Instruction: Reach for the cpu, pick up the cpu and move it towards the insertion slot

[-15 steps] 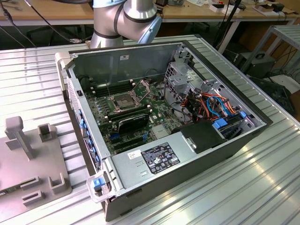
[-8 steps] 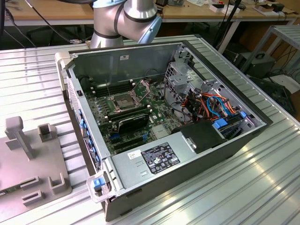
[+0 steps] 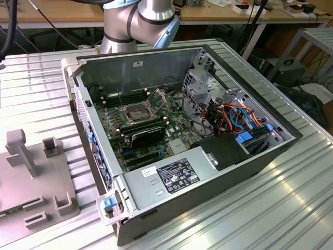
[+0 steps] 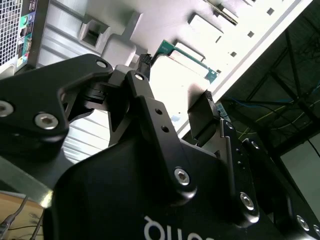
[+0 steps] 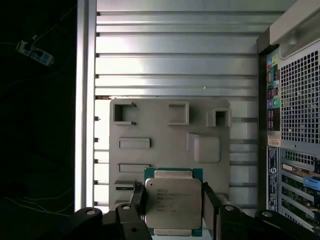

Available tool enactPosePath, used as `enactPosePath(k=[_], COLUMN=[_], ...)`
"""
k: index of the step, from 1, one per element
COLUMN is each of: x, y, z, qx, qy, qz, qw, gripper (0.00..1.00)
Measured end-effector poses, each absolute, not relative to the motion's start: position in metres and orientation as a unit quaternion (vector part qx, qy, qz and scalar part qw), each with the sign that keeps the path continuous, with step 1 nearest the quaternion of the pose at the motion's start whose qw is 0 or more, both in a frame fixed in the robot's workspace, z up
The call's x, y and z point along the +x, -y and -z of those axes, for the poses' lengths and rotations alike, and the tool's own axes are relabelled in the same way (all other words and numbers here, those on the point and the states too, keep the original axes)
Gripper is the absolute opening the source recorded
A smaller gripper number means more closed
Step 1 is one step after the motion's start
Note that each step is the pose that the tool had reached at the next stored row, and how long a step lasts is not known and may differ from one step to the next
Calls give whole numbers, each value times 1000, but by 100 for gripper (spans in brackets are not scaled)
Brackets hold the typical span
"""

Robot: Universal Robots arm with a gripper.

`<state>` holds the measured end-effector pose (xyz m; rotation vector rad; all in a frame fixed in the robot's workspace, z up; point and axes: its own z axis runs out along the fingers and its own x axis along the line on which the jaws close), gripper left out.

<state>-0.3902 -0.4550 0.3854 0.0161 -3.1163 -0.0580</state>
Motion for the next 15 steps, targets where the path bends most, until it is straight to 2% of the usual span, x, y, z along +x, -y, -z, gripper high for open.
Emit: enactPosePath(k=[15], x=[-370], y=[455], z=[-385], qx=[5], qy=[1000], qz=[19], qw=[12], gripper=[55])
